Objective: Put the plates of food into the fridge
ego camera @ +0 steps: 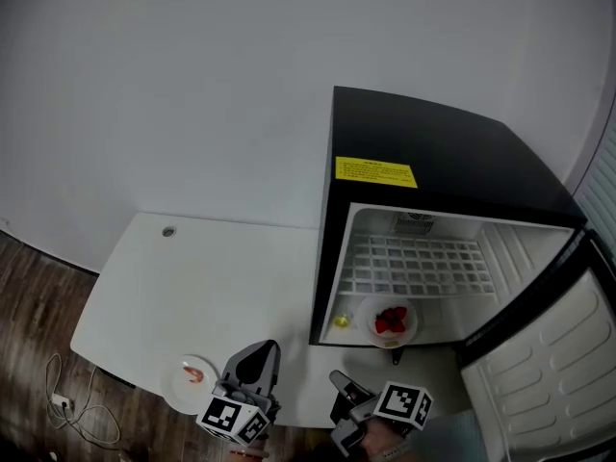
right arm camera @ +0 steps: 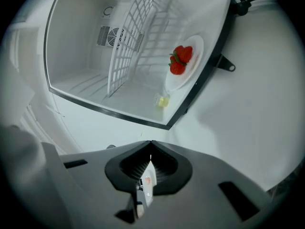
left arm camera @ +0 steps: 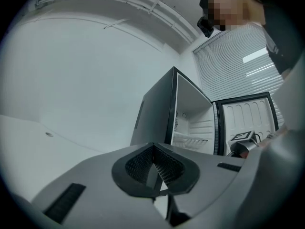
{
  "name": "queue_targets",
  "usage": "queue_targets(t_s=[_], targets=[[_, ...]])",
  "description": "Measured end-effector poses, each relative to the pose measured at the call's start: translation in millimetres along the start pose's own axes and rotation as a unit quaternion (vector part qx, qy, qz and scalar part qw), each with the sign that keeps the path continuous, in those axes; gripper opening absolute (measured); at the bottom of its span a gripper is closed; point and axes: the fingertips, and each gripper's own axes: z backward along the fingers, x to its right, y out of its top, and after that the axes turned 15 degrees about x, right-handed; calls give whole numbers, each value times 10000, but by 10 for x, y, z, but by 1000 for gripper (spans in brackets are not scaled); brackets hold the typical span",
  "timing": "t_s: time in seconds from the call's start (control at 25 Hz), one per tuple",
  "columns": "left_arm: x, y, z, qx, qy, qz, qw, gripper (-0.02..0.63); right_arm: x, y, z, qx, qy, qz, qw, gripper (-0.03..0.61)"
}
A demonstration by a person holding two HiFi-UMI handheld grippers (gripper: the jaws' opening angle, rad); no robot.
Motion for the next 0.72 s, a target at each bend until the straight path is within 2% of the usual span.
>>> queue_targets(t_s=[0.24,0.56,0.72], targets=[[-171,212,438,55,336,-155,9993,6,-105,-593,-6,-640,140,86,9978,6],[-606,410,1407,-57,1259,-443,9910,6,-173,-1613,21,-1642,296,194,9858,6],[-753,618,1757,203,1546,-481,9866,6,-221,-1999,15,-1919,368,264,9804,6]])
